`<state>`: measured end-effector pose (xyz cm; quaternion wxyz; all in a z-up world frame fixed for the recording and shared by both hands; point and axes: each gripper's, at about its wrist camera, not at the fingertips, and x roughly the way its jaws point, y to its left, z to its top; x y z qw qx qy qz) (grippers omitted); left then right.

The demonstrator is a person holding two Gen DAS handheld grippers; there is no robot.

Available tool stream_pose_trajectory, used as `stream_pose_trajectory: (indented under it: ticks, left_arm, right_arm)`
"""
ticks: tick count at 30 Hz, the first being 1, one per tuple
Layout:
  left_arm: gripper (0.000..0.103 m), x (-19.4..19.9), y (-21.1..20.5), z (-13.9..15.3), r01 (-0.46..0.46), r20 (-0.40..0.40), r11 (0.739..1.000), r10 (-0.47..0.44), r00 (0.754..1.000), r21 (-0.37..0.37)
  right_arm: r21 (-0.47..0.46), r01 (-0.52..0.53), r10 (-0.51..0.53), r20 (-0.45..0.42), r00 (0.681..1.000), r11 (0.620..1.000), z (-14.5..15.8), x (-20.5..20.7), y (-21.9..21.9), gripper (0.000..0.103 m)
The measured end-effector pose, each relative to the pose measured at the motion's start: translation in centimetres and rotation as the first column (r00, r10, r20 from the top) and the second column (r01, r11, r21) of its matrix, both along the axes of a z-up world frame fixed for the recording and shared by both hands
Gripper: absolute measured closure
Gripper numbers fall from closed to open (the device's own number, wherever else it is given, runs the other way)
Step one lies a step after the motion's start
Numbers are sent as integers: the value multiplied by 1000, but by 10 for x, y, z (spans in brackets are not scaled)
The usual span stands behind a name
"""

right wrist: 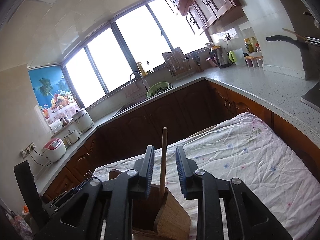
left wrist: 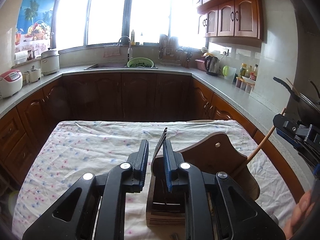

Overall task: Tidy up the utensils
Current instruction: 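Open both tools to release the utensils into the holder, then move both open tools back down to the remaining utensils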

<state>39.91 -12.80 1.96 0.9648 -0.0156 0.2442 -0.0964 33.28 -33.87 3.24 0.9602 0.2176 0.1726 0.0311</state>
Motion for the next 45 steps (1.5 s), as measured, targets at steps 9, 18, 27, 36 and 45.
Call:
stream_pose_trajectory:
  ticks: [9, 18, 27, 36, 45]
  left_arm:
    - [46, -24, 26, 13, -37, 22, 998, 38, 999, -49]
    - [15, -78, 80, 17, -81, -16, 987, 80, 997, -142]
    - [11, -144, 116, 14, -101, -42, 978, 94, 995, -181]
    - [10, -196, 130, 0, -95, -82, 978, 81, 993, -186]
    - [10, -227, 133, -28, -105, -139, 978, 81, 987, -180]
  right_arm:
    - [42, 15, -15, 6, 1000, 999, 7, -20, -9, 50]
    - [68, -10, 9, 28, 1000, 998, 9, -65, -6, 17]
    - [19, -50, 50, 12, 999, 999, 4, -127, 10, 11]
    - [-44, -61, 60, -15, 998, 997, -7, -187, 18, 10]
    - [-76, -53, 48, -66, 997, 996, -33, -225, 22, 8]
